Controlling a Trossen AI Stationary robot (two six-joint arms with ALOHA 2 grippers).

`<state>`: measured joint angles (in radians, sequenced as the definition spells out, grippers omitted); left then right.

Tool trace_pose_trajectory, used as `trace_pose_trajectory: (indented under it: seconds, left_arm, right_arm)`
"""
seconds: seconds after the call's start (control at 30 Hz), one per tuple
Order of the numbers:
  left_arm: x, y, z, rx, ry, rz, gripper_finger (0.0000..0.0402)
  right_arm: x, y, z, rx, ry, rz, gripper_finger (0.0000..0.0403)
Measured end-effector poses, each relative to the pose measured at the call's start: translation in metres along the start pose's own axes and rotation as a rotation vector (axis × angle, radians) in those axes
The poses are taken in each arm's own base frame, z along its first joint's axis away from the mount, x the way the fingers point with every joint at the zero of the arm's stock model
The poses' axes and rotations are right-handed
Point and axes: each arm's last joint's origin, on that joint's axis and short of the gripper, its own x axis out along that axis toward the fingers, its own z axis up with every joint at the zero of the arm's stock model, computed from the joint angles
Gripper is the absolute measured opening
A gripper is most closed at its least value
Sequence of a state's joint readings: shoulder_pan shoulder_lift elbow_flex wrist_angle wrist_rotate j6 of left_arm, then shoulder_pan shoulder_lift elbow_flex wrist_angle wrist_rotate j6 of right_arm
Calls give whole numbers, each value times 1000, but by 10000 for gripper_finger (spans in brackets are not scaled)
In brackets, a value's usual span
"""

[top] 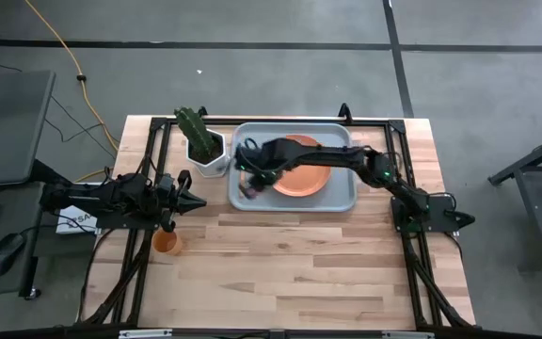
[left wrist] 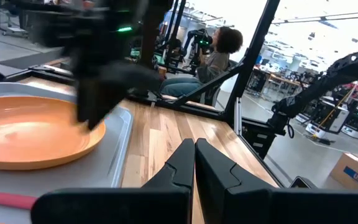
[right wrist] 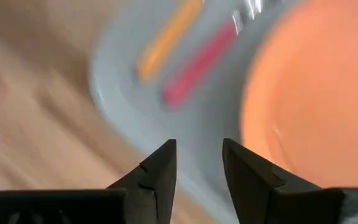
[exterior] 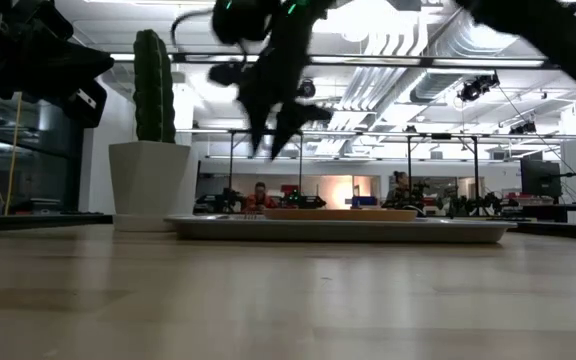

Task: Pick and place plate/cup/fork/spoon on tray
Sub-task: Put the yellow cup on the gray serving tray to the top right of the orange plate

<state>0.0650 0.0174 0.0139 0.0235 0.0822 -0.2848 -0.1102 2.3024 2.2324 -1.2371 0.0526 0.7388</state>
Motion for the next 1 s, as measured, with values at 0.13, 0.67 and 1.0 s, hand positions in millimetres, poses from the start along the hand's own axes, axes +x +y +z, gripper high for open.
trace_pose_trajectory:
  seconds: [0.13,0.67,1.0]
  left_arm:
    - [0,0,0,0,0,0,1]
    - [0,0,0,0,0,0,1]
    - [0,0,0,0,0,0,1]
  right_arm:
    - [-31,-7,-46,-57,49,-99,122]
    - [-106,-88,-209,98,-399,344,122]
    - [-137,-135,-230,-115,-738,588,122]
